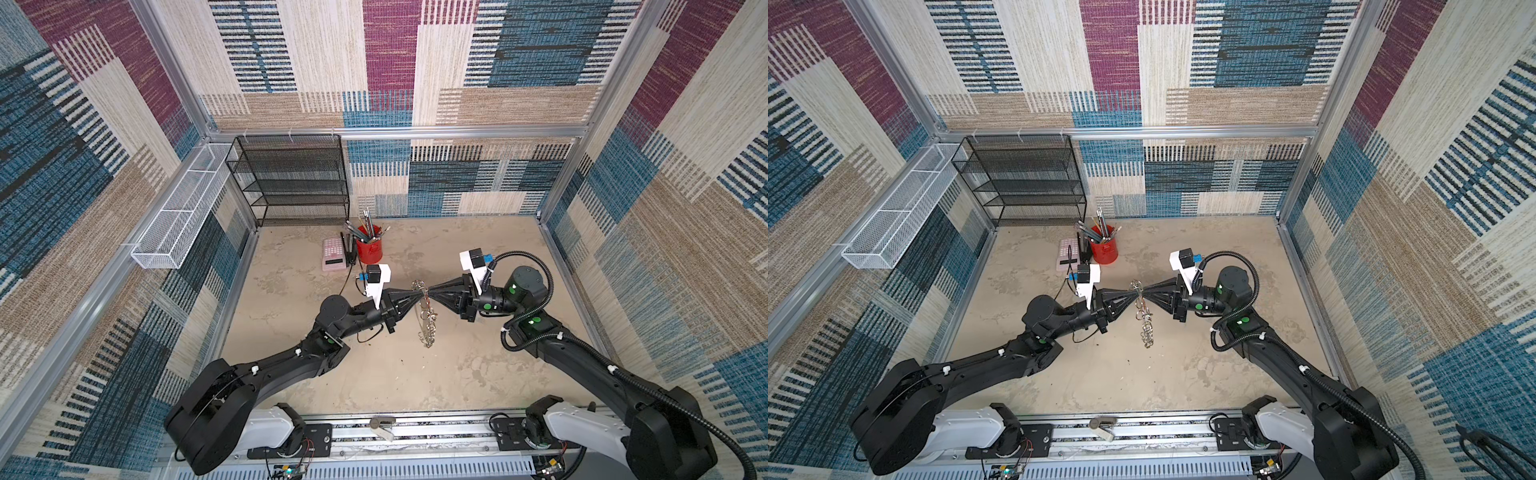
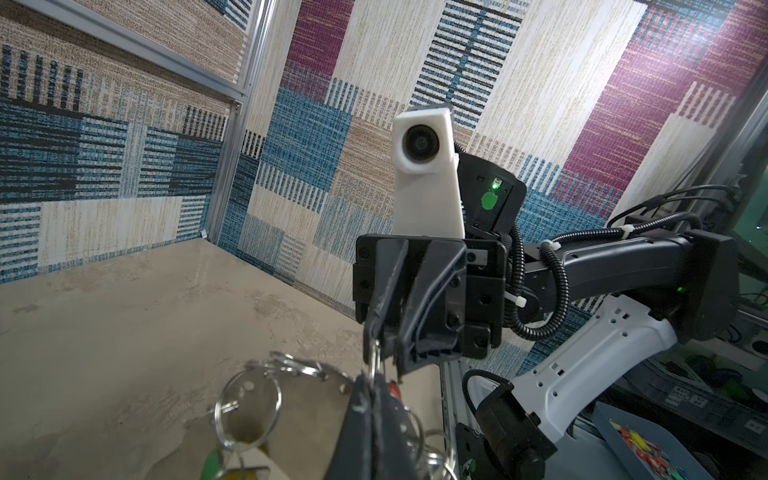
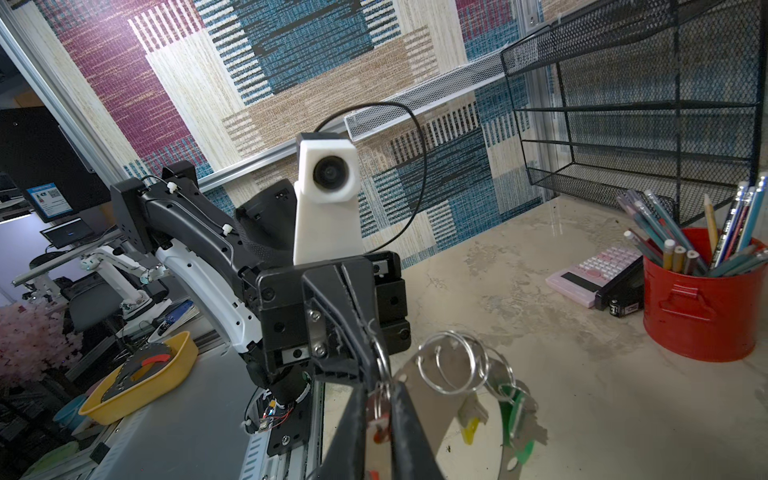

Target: Put the keys on the keyring

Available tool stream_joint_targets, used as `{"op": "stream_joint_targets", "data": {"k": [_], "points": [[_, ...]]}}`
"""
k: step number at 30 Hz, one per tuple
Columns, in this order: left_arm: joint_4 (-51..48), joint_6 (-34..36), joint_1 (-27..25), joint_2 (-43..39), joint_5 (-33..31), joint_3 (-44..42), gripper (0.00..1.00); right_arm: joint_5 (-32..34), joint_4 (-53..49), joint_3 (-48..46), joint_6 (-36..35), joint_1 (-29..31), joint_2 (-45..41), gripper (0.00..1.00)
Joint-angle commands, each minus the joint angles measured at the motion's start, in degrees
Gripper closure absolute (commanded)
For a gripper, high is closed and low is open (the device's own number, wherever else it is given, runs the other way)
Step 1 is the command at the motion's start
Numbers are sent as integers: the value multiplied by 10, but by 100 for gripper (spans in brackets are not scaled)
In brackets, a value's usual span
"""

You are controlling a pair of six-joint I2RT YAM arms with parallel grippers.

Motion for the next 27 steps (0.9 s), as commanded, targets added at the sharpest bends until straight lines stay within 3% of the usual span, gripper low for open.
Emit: {"op": "stream_joint_targets", "data": {"k": [1,7,27], "points": [[46,-8,3,-1,6,6,100,4,11,3,1,0,2,90],[48,-10,6,-1,3,4,100,4,13,1,4,0,1,100],[87,-41,9,9,34,18,100,-4,18,-4,7,2,28,100]]}}
